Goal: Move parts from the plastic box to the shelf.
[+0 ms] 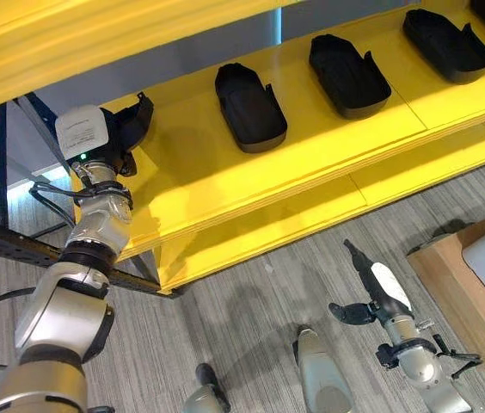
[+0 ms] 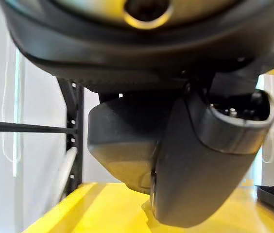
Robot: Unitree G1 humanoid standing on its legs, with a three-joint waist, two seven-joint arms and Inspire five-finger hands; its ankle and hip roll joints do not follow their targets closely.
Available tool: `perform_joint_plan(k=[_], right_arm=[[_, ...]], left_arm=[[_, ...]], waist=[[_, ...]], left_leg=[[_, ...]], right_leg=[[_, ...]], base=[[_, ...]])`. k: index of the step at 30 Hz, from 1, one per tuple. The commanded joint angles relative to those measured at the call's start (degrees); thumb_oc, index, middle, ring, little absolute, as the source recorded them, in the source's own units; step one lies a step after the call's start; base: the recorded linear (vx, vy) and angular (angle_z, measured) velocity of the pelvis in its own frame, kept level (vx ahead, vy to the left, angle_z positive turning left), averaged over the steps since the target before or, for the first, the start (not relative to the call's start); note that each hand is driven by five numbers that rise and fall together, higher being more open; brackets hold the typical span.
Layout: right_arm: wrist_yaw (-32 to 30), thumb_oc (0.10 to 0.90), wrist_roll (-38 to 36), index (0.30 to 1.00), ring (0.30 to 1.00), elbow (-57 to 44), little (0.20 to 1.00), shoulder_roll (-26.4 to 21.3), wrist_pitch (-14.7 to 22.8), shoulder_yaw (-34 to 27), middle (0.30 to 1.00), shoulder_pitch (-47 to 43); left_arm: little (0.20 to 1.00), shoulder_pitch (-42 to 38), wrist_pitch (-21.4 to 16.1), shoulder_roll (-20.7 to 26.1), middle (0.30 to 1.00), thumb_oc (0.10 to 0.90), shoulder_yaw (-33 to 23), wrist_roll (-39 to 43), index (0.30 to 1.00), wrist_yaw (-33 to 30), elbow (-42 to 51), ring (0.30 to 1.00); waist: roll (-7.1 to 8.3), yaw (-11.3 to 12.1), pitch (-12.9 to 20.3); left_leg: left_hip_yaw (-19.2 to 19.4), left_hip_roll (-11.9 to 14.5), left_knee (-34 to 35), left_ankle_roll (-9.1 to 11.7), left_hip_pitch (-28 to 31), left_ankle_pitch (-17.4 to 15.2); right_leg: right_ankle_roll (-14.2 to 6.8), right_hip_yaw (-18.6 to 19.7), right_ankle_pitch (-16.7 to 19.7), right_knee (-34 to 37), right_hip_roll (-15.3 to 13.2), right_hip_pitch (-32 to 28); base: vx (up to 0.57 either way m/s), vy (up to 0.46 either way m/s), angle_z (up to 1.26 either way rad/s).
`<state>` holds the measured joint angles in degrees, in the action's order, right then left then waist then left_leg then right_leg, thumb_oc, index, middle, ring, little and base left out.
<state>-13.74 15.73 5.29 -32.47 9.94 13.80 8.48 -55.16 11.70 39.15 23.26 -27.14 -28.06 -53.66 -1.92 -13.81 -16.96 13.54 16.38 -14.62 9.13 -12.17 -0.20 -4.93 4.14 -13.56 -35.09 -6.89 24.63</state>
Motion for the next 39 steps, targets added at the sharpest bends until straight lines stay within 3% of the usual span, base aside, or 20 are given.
perform_joint_plan(k=[1, 8, 19, 39], right_arm=[[-1.5, 0.9, 1.3, 1.0, 1.0, -4.1, 1.0, -0.2, 3.4, -0.3, 1.0, -2.5], [-1.1, 0.9, 1.6, 1.0, 1.0, -4.4, 1.0, -0.9, 2.8, 0.2, 1.0, -2.3], [-0.4, 0.9, 1.6, 1.0, 1.0, -5.2, 1.0, -1.3, 2.6, 0.0, 1.0, -2.1], [-0.7, 0.9, 0.9, 1.0, 1.0, -5.0, 1.0, -2.2, 4.3, -0.1, 1.0, -1.6]], left_arm=[[0.3, -8.1, 0.2, 4.1, 0.3, 0.4, -3.4, 1.8, 0.3, -4.2, 0.0, 0.3], [0.3, -8.6, 0.0, 1.9, 0.3, 0.4, -6.4, 8.8, 0.3, -4.5, -3.6, 0.3], [0.3, -8.7, 0.2, 2.1, 0.3, 0.4, -6.8, 9.8, 0.3, -4.0, -4.6, 0.3], [0.3, -11.5, 0.9, 2.9, 0.3, 0.4, 3.3, -4.7, 0.3, 0.5, -7.3, 0.3]], waist=[[1.67, 0.3, 2.7], [1.83, 0.7, 2.6], [2.04, 1.2, 2.2], [2.43, 0.2, 1.7]], left_leg=[[-2.9, 0.4, -10.4, -1.1, -3.5, -4.9], [-3.5, 0.2, -9.2, -0.8, -3.6, -3.8], [-4.1, 0.2, -9.0, -1.0, -3.8, -3.6], [-3.5, 0.7, -8.7, -1.1, -5.0, -3.1]], right_leg=[[0.0, -2.2, 1.1, 4.9, -0.9, -6.1], [-0.1, -2.9, 1.6, 5.8, -0.8, -6.6], [-0.2, -3.4, 1.5, 5.9, -0.9, -6.9], [-0.4, -2.5, 2.5, 5.6, -0.4, -4.7]], base=[[-0.01, -0.054, 0.06], [-0.01, -0.013, 0.07], [0.0, -0.002, 0.02], [0.0, 0.0, 0.01]])
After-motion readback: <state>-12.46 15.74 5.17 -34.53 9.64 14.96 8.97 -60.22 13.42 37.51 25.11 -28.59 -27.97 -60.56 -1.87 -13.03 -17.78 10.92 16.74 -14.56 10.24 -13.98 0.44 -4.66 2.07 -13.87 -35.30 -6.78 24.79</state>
